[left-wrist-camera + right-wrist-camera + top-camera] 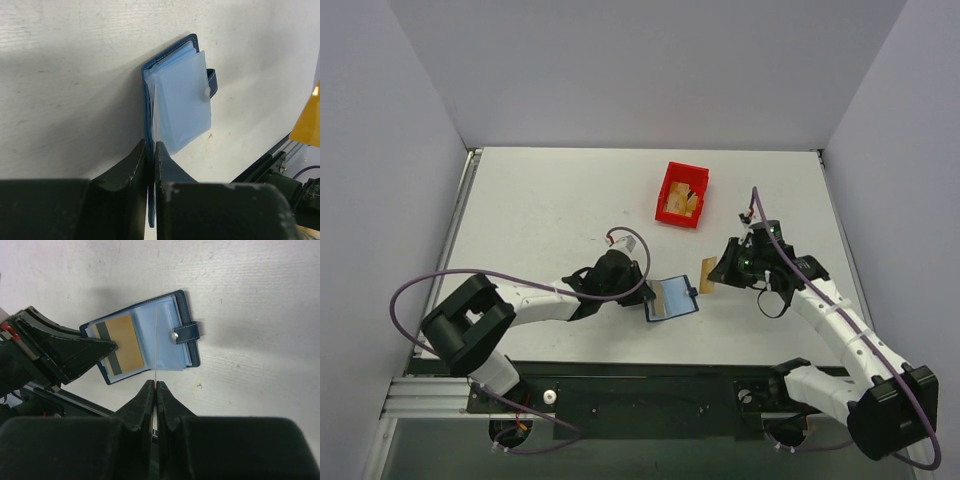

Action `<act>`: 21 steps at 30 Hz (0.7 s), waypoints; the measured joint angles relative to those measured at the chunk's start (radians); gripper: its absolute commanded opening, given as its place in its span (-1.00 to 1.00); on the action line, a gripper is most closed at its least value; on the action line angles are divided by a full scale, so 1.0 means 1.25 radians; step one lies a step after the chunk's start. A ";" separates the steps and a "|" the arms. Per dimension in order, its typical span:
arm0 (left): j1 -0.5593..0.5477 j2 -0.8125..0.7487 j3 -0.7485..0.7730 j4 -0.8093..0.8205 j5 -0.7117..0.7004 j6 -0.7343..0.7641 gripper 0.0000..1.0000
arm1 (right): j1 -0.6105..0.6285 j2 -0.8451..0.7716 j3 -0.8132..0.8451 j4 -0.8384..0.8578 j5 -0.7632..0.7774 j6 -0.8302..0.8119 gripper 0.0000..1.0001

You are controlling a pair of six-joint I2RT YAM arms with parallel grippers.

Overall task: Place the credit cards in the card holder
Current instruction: Turn over the card slot in the card holder.

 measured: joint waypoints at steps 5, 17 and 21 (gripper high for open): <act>0.005 -0.034 -0.004 -0.067 -0.016 0.044 -1.00 | 0.082 0.062 0.001 0.014 0.010 -0.018 -1.00; 0.037 -0.034 0.026 -0.155 0.033 0.120 -1.00 | 0.150 0.149 0.031 0.032 0.024 -0.049 -1.00; 0.043 -0.034 0.038 -0.187 0.045 0.139 -0.46 | 0.150 0.168 0.031 0.044 0.023 -0.050 -1.00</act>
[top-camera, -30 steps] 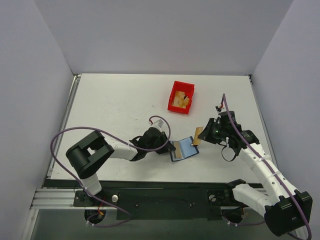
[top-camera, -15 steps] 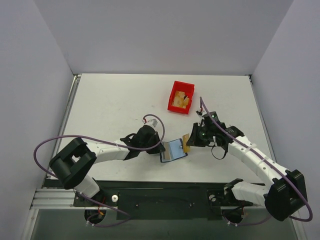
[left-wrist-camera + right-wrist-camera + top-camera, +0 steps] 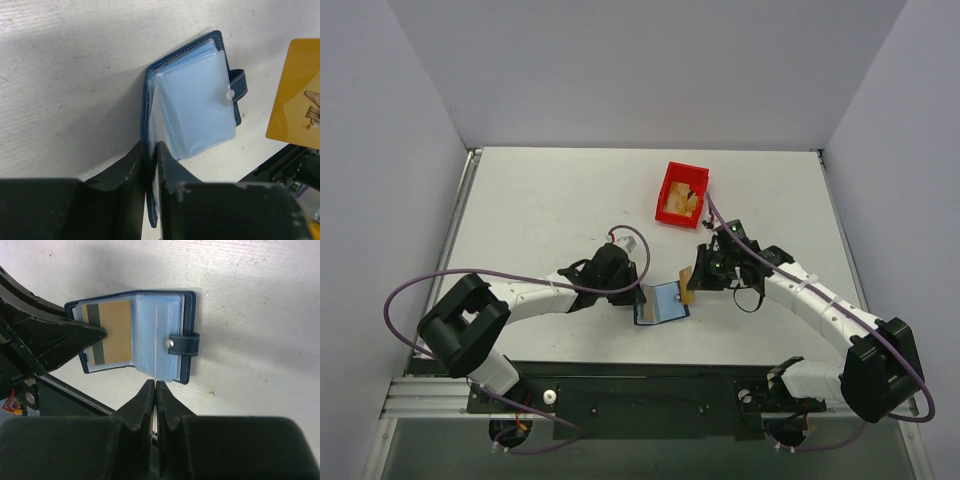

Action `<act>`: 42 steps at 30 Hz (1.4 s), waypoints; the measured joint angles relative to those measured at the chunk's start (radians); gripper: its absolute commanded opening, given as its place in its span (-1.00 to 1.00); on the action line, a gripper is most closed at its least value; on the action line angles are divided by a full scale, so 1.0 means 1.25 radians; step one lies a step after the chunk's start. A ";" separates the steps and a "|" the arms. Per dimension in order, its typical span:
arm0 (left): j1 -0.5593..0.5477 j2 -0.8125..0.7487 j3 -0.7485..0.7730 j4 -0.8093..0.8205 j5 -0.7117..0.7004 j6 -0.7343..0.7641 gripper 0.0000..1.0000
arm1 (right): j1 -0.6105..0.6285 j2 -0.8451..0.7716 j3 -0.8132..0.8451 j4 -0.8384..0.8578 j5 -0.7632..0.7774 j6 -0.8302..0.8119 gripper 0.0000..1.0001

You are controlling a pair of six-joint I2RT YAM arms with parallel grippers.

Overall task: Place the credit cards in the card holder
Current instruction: Turn over the card slot in the card holder.

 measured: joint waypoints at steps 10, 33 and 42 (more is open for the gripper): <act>0.011 0.000 0.003 -0.086 -0.015 0.022 0.11 | 0.005 0.031 0.000 0.061 -0.006 0.020 -1.00; 0.006 -0.162 0.166 -0.251 -0.122 0.117 -1.00 | 0.036 0.121 -0.001 0.086 -0.008 0.023 -1.00; -0.090 -0.054 0.187 -0.171 -0.116 0.125 -1.00 | 0.036 0.093 -0.027 0.085 0.023 0.034 -1.00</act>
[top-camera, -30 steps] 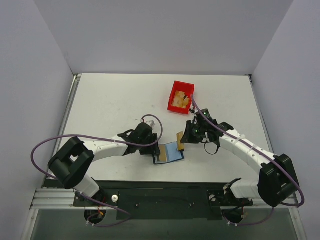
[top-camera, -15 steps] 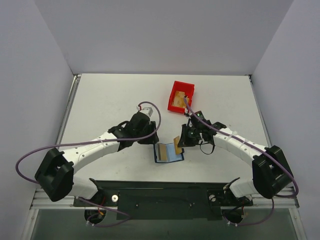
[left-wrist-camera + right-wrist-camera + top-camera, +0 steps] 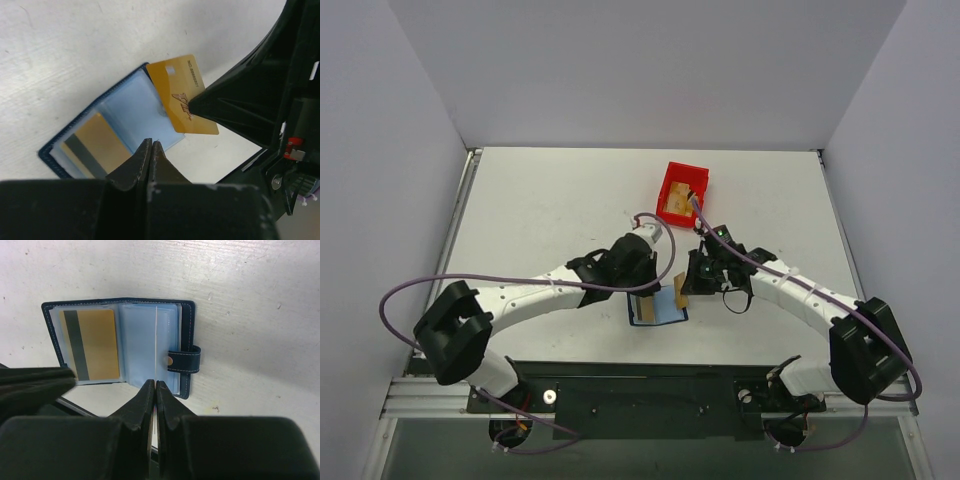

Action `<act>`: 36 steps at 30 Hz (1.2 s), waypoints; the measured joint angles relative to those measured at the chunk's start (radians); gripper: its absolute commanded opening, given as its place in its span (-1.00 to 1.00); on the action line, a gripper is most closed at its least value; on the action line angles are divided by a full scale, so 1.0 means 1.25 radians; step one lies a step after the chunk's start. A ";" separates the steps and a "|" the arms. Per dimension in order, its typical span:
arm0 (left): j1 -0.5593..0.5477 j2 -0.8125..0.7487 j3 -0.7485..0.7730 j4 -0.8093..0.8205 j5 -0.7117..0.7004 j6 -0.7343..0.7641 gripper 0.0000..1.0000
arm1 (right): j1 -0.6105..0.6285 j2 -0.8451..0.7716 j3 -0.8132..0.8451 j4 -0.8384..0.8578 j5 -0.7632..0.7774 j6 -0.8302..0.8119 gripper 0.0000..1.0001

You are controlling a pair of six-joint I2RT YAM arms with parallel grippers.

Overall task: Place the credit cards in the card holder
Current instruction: Turn over the card slot in the card holder.

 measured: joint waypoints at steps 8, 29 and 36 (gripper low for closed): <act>-0.036 0.078 -0.005 0.042 0.005 -0.027 -1.00 | -0.002 -0.009 -0.005 0.002 -0.010 0.000 -1.00; -0.035 0.167 -0.064 0.087 -0.016 -0.060 -1.00 | -0.002 -0.001 -0.010 0.002 -0.032 -0.002 -1.00; -0.036 0.167 -0.072 0.100 -0.022 -0.069 -1.00 | -0.002 0.031 -0.010 0.002 -0.040 -0.002 -1.00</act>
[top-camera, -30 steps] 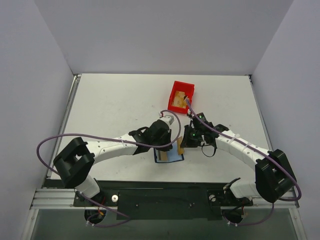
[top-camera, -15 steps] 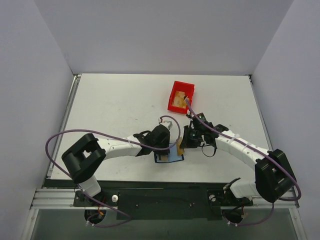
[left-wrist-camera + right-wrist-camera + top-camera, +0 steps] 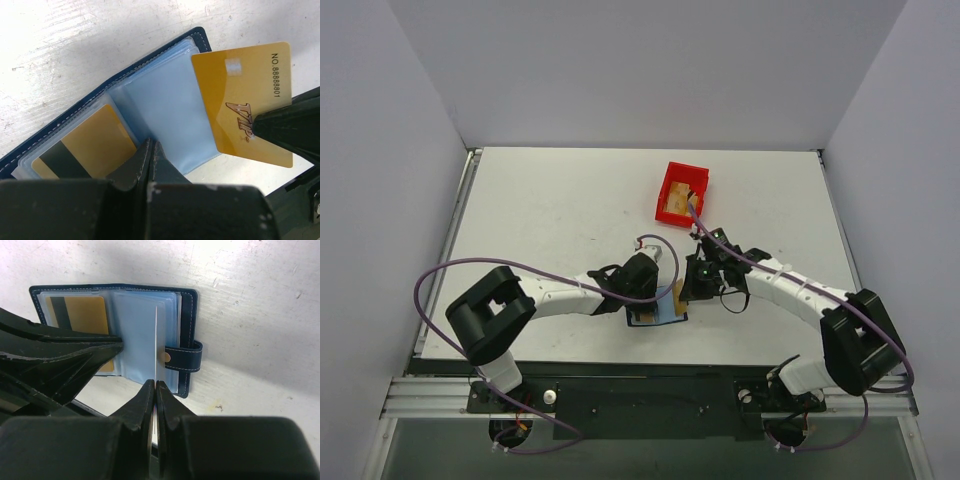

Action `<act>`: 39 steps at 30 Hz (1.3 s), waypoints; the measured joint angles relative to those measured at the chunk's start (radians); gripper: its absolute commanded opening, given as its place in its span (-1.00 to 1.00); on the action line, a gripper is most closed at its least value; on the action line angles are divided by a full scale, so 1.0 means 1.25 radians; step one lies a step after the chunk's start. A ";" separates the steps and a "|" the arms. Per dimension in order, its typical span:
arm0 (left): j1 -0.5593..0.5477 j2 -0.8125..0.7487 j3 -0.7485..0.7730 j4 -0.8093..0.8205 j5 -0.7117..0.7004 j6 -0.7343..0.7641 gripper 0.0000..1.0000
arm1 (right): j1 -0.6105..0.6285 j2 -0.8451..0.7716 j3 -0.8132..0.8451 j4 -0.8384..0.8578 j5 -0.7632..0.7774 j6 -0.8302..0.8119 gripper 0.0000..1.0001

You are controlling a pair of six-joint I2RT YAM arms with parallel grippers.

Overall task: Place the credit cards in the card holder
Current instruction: Turn over the card slot in the card holder.

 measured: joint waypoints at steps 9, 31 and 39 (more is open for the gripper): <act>0.000 0.000 -0.005 0.010 -0.003 -0.006 -1.00 | 0.000 0.038 0.000 0.000 -0.001 0.001 -1.00; 0.000 0.003 -0.009 0.020 -0.003 -0.009 -1.00 | -0.004 0.121 0.001 0.073 -0.089 0.026 -1.00; 0.000 0.003 -0.013 0.024 -0.003 -0.012 -1.00 | -0.003 0.089 0.001 0.064 -0.080 0.027 -1.00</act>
